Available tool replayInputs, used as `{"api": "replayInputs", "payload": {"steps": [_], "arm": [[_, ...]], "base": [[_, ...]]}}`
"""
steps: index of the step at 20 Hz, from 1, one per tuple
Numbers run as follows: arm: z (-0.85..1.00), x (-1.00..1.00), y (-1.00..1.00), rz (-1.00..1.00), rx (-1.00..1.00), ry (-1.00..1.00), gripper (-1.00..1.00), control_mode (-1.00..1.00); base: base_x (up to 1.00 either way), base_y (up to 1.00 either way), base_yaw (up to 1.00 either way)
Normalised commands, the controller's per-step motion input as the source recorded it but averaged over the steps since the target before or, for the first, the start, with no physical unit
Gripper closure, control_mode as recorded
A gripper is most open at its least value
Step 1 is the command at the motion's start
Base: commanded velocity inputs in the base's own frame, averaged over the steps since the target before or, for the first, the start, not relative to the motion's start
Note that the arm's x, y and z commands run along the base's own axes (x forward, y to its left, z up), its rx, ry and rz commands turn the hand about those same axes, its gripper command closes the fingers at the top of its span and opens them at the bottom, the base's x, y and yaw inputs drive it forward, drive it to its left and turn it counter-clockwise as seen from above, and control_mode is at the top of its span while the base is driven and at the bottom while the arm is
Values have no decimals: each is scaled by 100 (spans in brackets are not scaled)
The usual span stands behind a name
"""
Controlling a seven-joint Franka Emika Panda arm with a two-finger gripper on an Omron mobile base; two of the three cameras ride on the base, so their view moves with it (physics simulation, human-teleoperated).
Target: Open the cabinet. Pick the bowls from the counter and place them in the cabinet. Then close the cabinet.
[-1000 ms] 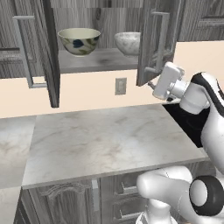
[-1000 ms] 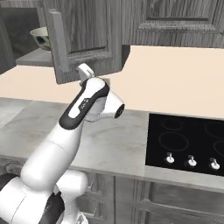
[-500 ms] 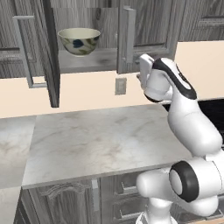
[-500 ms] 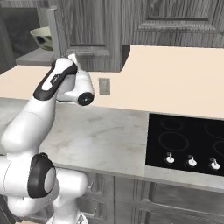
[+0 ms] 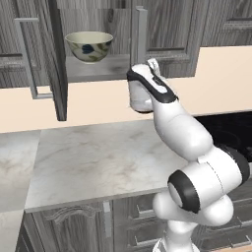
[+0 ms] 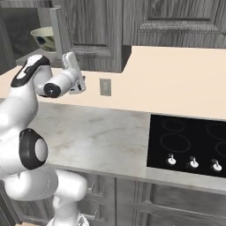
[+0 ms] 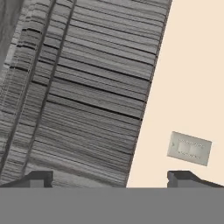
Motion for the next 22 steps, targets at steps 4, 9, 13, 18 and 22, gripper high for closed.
{"api": "replayInputs", "payload": {"steps": [4, 9, 13, 18, 22], "arm": [[23, 47, -5, -36, 0, 44, -100, -100], [19, 1, -35, -6, 4, 6, -100, -100], [44, -10, -13, 0, 4, 0, -100, -100], [34, -37, 0, 0, 3, 0, -100, -100], [12, -73, 0, 0, 1, -1, -100, -100]], "base": [[0, 0, 0], [0, 0, 0], [0, 0, 0], [0, 0, 0], [0, 0, 0]]}}
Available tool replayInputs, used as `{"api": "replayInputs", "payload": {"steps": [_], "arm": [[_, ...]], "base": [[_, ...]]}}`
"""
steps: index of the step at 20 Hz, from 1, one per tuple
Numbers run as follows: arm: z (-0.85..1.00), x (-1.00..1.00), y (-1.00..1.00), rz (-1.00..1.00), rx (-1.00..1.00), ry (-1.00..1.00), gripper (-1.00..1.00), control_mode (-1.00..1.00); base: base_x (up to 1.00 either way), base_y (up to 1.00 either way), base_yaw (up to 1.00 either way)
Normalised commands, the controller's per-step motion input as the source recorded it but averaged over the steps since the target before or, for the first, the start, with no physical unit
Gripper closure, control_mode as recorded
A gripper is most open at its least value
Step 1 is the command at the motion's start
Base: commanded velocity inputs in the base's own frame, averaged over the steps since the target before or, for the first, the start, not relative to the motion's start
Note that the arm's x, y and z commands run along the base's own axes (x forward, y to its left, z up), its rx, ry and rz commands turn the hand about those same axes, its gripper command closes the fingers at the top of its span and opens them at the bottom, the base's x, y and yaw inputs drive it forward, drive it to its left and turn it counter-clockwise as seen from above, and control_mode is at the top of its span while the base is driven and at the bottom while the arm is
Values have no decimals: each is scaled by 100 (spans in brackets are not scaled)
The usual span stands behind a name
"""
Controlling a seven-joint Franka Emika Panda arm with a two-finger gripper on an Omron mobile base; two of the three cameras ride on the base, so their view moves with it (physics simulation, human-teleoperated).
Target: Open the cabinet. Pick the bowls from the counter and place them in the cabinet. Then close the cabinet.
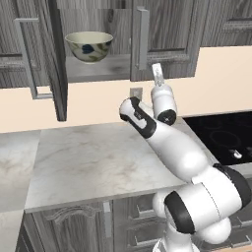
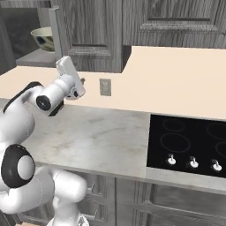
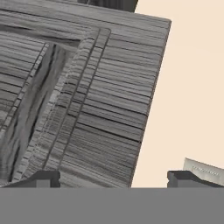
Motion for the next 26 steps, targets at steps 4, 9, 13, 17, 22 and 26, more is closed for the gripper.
{"api": "replayInputs", "payload": {"steps": [4, 9, 13, 17, 22, 26], "arm": [[14, -86, 9, 0, 0, -13, -100, -100], [18, -81, 3, 0, 0, -11, -100, -100], [33, -83, 4, 0, 0, -11, -100, -100], [32, -81, 29, 0, -8, -12, -100, -100], [23, -61, 49, 0, -20, -8, -100, -100], [36, -55, 40, -6, -22, 0, -100, -100]], "base": [[0, 0, 0], [0, 0, 0], [0, 0, 0], [0, 0, 0], [0, 0, 0], [0, 0, 0]]}}
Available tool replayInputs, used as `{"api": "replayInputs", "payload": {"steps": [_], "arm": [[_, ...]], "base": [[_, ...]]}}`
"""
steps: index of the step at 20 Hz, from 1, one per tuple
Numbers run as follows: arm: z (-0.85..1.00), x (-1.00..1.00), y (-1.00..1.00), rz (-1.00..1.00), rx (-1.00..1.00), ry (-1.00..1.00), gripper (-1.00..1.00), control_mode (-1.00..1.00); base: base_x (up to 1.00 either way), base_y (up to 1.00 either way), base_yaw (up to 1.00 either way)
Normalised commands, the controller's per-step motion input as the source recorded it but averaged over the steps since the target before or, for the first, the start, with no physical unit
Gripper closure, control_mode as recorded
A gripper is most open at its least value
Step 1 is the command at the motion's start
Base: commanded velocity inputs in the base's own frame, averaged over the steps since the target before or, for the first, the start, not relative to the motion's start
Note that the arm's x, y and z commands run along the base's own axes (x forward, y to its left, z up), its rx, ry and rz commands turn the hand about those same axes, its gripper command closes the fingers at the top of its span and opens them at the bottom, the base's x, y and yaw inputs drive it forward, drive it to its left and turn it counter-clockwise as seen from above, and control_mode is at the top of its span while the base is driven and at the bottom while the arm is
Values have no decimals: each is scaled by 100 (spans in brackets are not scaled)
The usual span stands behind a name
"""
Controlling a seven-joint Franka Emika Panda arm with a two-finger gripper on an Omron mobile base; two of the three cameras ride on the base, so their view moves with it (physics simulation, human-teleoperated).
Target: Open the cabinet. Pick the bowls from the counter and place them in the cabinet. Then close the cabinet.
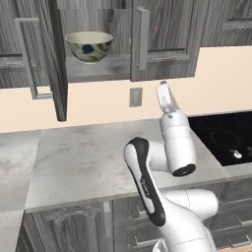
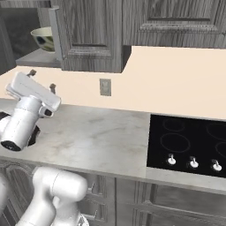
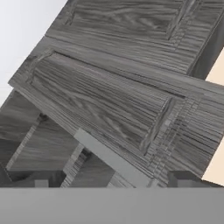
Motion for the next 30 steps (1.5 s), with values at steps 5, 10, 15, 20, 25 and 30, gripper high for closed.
{"api": "replayInputs", "payload": {"steps": [5, 10, 15, 20, 25, 30], "arm": [[34, -49, 37, -11, -21, 0, -100, -100], [21, -47, 21, -13, -13, 4, -100, -100], [1, -33, 37, -11, -10, 11, -100, -100], [0, -29, 38, -10, -4, 18, -100, -100], [0, -30, 47, -9, -4, 17, -100, -100], [1, -33, 71, -9, -7, 9, -100, -100]], "base": [[0, 0, 0], [0, 0, 0], [0, 0, 0], [0, 0, 0], [0, 0, 0], [0, 0, 0]]}}
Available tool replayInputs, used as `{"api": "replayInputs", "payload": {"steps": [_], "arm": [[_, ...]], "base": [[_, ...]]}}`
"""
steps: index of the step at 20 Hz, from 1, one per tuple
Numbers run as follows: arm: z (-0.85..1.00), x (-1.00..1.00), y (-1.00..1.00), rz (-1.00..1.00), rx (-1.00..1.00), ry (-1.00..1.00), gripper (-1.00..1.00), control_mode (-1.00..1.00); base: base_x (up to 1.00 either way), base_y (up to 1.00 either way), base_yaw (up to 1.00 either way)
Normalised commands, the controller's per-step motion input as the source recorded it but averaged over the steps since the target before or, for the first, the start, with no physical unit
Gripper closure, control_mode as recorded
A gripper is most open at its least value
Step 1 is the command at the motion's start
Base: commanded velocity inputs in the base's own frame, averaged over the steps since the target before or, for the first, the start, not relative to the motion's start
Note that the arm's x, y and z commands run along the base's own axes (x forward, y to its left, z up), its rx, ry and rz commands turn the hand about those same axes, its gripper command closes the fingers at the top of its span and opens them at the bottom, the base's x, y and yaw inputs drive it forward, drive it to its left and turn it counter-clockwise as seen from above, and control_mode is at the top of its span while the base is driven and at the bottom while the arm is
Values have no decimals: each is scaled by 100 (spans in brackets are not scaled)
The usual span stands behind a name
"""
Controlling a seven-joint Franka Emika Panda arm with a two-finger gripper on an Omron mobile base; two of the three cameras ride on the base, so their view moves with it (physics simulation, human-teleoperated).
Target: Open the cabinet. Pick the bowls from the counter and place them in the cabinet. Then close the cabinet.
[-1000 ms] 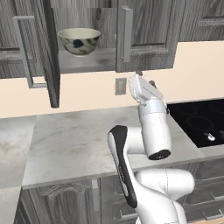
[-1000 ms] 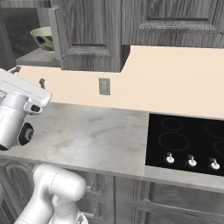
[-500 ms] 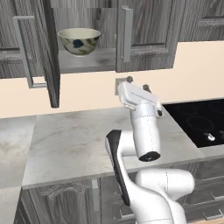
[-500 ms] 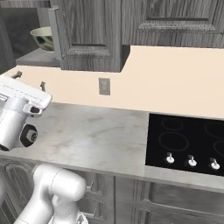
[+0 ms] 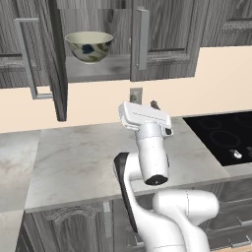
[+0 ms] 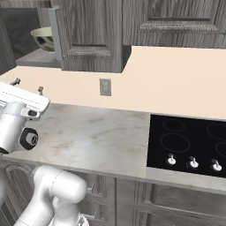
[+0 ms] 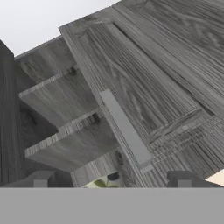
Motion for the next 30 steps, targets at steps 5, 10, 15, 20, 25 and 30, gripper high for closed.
{"api": "replayInputs", "payload": {"steps": [5, 10, 15, 20, 25, 30], "arm": [[0, -19, 86, -5, -11, 2, -100, -100], [16, -46, 32, -4, -7, 0, -100, -100], [25, -73, 6, -7, -3, 0, -100, -100], [27, -78, 34, -2, 0, -1, -100, -100], [33, -65, 66, 0, -7, 0, -100, -100], [39, -70, 64, 0, -13, 0, -100, -100]], "base": [[0, 0, 0], [0, 0, 0], [0, 0, 0], [0, 0, 0], [0, 0, 0], [0, 0, 0]]}}
